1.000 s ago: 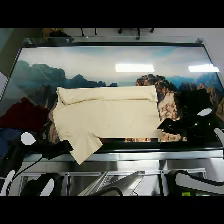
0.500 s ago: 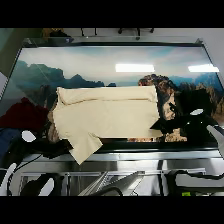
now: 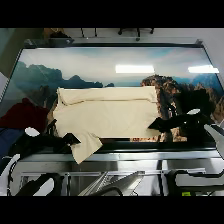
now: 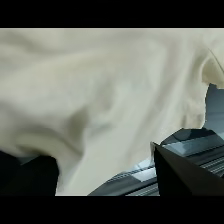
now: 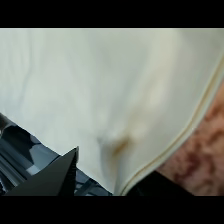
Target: Fold the shirts.
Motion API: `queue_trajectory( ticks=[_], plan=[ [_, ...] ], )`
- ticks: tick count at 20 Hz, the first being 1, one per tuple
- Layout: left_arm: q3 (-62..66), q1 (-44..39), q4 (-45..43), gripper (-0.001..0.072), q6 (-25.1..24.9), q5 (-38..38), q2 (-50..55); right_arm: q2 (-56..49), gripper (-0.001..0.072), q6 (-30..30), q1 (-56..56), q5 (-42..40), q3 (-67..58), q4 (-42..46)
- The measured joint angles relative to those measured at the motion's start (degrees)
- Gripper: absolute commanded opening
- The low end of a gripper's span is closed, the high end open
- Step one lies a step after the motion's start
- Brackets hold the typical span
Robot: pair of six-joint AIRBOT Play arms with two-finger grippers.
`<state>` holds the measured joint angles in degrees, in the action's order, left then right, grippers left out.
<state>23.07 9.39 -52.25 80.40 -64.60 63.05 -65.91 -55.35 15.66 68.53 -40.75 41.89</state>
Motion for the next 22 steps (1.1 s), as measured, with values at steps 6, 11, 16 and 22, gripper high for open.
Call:
queue_trajectory(
  ticks=[6, 11, 16, 22],
  plan=[
    [-0.11, 0.02, 0.09, 0.0022, -2.99, 2.80, 1.14, -0.02, 0.0335, 0.13, 0.00, 0.11, 0.00, -0.17],
    [0.85, 0.02, -0.35, 0.0022, -4.52, 0.52, -0.07, 0.98, 0.0151, 0.11, 2.03, 1.20, 0.04, 1.68],
    [5.95, 0.02, 0.17, 0.0022, -4.37, -2.49, -8.46, 4.87, 0.0021, -0.07, 5.20, 3.02, 0.02, 1.49],
    [17.75, 0.02, 0.26, 0.0021, -2.27, -7.87, -20.09, 15.72, 0.0020, -1.90, 6.08, 5.27, -1.55, 1.11]
  ],
)
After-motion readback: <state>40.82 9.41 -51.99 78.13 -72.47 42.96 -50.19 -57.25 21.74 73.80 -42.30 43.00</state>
